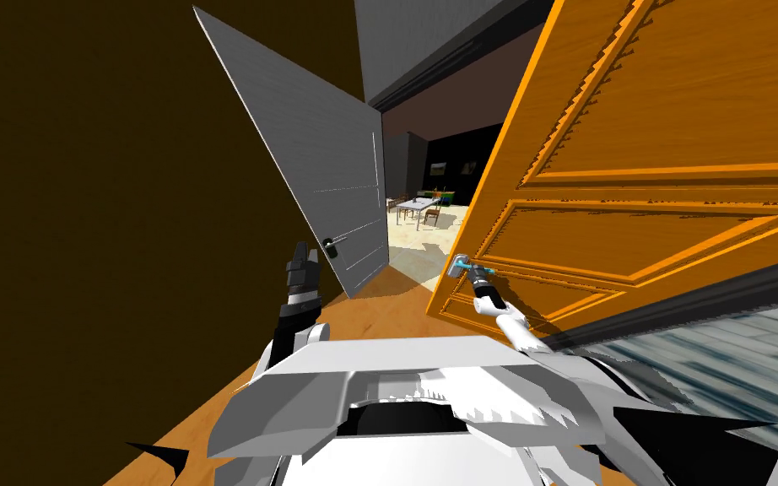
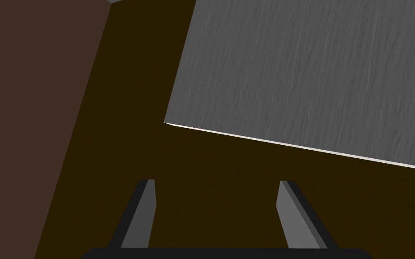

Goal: Pull the door open

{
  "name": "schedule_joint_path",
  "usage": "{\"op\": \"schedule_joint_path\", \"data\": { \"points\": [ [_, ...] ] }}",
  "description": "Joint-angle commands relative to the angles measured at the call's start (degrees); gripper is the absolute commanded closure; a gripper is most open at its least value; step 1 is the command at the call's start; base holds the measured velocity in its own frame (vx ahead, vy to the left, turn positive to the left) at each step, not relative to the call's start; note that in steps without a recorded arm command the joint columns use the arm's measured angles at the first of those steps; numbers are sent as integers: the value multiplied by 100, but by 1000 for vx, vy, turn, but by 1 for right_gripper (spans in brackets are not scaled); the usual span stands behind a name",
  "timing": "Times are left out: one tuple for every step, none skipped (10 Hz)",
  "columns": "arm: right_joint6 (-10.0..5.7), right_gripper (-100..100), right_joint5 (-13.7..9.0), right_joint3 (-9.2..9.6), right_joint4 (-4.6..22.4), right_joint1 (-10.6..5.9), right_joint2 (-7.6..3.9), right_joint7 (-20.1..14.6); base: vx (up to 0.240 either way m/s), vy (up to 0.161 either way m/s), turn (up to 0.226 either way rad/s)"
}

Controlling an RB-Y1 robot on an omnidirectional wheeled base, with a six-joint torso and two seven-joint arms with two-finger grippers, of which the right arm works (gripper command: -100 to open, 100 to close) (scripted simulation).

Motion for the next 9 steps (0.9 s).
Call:
{"op": "schedule_joint_path", "data": {
  "points": [
    [-13, 100, 31, 113, -26, -14, -4, -70, -293, -31, 60],
    [-1, 100, 17, 72, -31, -8, -20, -55, -136, -11, 30],
    [-2, 100, 46, 197, -81, 21, -16, -123, -181, -29, 55],
    [-5, 100, 53, 228, -99, 26, -21, -141, -220, -60, 66],
    [-12, 100, 69, 301, -142, 37, -32, -182, -170, -66, 62],
    [-20, 100, 88, 382, -189, 50, -43, -228, -185, -75, 72],
    [-29, 100, 107, 467, -239, 64, -56, -276, -204, -80, 76],
    [-37, 100, 126, 552, -289, 78, -69, -325, -220, -79, 79],
    [-45, 100, 144, 634, -337, 91, -81, -371, -197, -62, 73]
  ]
}}
